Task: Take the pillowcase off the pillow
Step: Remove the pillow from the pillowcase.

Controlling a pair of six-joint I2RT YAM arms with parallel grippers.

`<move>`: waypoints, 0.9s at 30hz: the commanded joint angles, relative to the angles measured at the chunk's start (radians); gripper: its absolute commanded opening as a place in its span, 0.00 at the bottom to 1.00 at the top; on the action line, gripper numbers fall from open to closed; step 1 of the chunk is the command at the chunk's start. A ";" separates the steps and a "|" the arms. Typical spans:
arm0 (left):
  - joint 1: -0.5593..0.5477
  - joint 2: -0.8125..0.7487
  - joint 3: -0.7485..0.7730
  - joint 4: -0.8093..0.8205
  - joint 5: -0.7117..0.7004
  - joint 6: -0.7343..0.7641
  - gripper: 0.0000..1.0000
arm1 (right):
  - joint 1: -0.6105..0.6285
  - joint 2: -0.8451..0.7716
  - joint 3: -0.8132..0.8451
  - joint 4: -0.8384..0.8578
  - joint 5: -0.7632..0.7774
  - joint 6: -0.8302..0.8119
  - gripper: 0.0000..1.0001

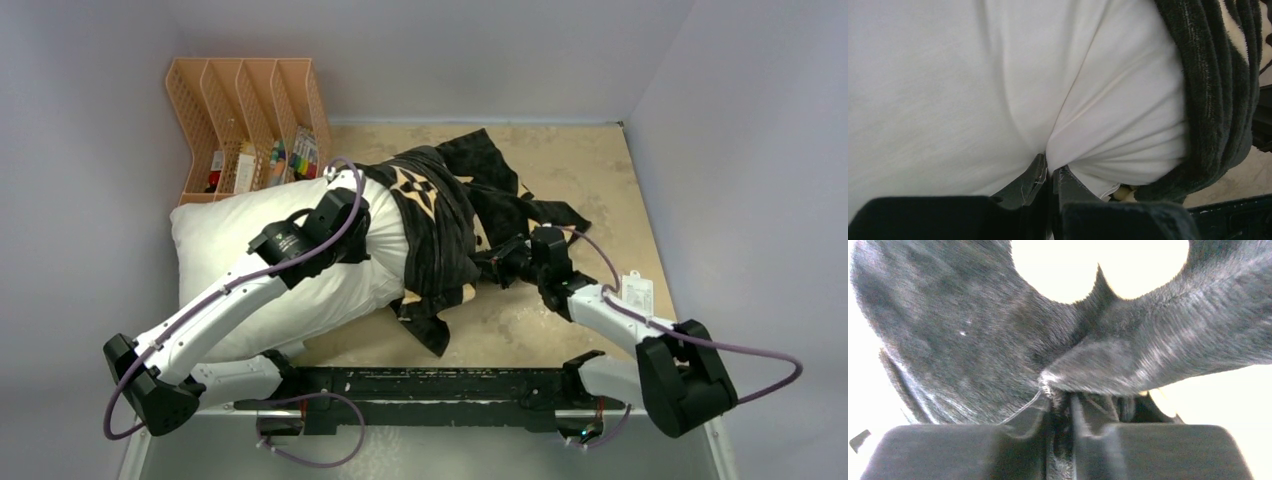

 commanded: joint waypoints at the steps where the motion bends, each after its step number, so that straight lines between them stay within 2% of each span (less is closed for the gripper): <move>1: 0.020 -0.012 -0.006 0.017 -0.065 0.009 0.00 | 0.000 -0.109 0.154 -0.080 0.277 -0.047 0.02; 4: 0.019 -0.031 -0.011 -0.012 -0.094 0.005 0.00 | -0.017 -0.223 0.360 -0.407 0.589 -0.279 0.00; 6: 0.020 -0.041 -0.019 -0.026 -0.106 0.004 0.00 | -0.073 -0.248 0.489 -0.512 0.708 -0.435 0.00; 9: 0.020 -0.047 -0.036 -0.042 -0.118 0.004 0.00 | -0.244 -0.237 0.654 -0.559 0.666 -0.618 0.00; 11: 0.020 -0.050 -0.046 -0.058 -0.139 -0.001 0.00 | -0.311 -0.200 0.769 -0.600 0.660 -0.708 0.00; 14: 0.019 -0.051 -0.060 -0.076 -0.166 -0.004 0.00 | -0.328 -0.139 0.926 -0.652 0.702 -0.829 0.00; 17: 0.019 -0.053 -0.065 -0.083 -0.168 -0.005 0.00 | -0.331 -0.085 1.038 -0.647 0.681 -0.910 0.00; 22: 0.020 -0.059 -0.075 -0.088 -0.166 -0.003 0.00 | -0.340 0.061 1.329 -0.757 0.687 -1.028 0.00; 27: 0.020 -0.072 -0.091 -0.095 -0.161 0.002 0.00 | -0.357 0.175 1.550 -0.835 0.712 -1.103 0.00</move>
